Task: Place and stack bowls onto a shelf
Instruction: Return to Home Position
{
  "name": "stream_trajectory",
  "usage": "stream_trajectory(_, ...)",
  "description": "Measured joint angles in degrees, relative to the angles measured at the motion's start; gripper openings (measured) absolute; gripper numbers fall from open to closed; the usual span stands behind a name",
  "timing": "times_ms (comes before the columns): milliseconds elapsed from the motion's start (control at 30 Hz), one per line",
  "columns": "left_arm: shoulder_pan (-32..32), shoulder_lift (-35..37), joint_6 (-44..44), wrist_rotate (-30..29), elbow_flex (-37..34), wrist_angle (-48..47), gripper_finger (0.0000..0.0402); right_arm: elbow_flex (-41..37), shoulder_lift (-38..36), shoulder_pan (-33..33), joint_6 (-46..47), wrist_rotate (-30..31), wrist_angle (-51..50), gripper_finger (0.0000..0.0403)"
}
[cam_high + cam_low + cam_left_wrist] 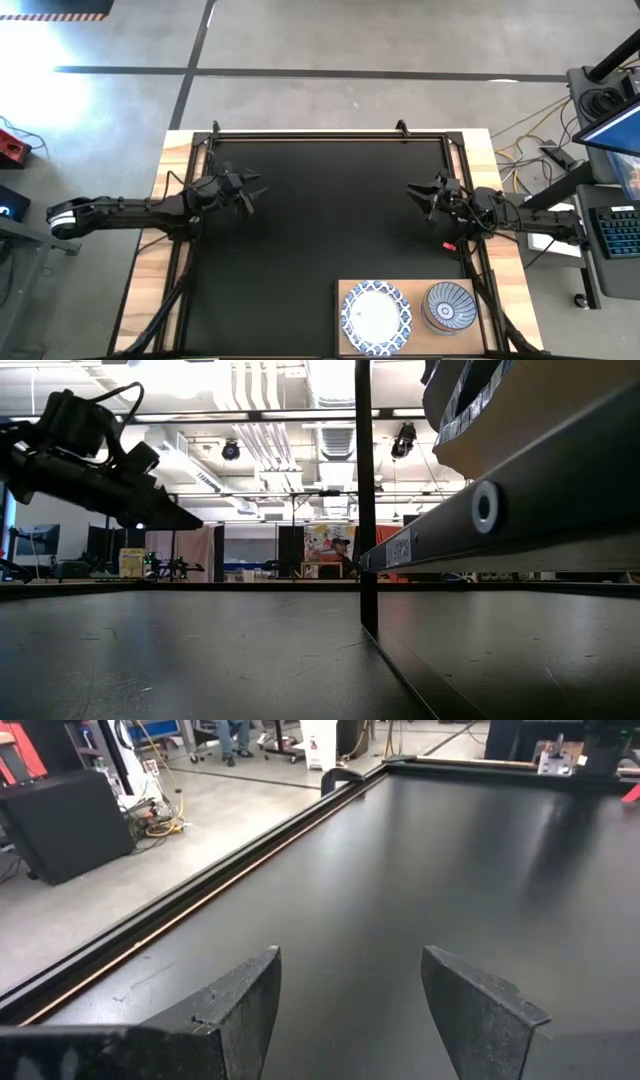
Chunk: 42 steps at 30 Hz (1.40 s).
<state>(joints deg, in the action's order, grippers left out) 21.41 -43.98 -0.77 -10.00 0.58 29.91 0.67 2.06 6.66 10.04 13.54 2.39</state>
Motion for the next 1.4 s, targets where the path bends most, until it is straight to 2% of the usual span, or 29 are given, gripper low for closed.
stream_trajectory(800, -0.1, -0.9, 0.0, 0.1, 0.0, -0.2, 0.0224, 0.0, 0.0, 0.0, 0.0, 0.0, 0.0, 0.0098)
stream_trajectory(1033, -0.1, 3.2, -0.1, 0.1, 0.0, -0.4, 0.0224, 0.0, 0.0, 0.0, 0.0, 0.0, 0.0, 0.0098)
stream_trajectory(1100, -0.1, 5.2, -6.1, -0.2, 0.0, -2.7, 0.0224, 0.0, 0.0, 0.0, 0.0, 0.0, 0.0, 0.0098)
stream_trajectory(1267, -0.1, 11.2, -30.1, -0.4, 0.0, -10.7, 0.0224, 0.0, 0.0, 0.0, 0.0, 0.0, 0.0, 0.0098)
stream_trajectory(1400, -0.1, 16.5, -36.0, -0.4, 0.0, -13.4, 0.0224, 0.0, 0.0, 0.0, 0.0, 0.0, 0.0, 0.0098)
